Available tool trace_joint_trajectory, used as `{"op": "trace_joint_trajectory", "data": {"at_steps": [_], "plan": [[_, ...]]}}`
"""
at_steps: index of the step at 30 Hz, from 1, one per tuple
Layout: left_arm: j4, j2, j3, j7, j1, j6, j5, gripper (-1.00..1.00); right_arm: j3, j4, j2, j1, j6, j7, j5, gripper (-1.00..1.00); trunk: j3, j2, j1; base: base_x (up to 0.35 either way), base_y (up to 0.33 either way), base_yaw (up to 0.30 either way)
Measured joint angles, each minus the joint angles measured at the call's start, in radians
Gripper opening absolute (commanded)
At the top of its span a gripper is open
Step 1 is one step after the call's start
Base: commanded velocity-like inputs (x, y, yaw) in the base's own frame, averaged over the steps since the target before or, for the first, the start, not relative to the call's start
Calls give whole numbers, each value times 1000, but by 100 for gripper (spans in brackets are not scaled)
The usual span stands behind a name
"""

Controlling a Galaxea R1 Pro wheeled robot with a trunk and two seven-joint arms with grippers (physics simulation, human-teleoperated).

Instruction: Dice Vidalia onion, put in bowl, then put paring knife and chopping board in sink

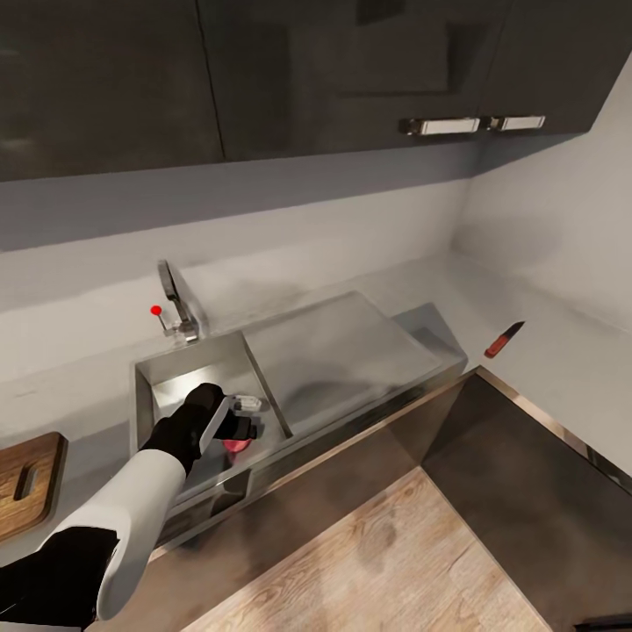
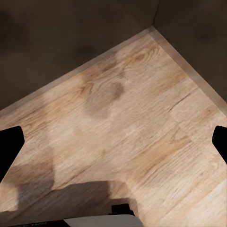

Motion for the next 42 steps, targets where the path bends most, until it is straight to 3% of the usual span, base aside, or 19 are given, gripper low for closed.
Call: {"op": "trace_joint_trajectory", "data": {"at_steps": [42], "plan": [[17, 0, 0, 0, 0, -1, -3, 100, 0, 0, 0, 0, 0, 0, 0, 100, -3, 0, 0, 16, 0, 0]]}}
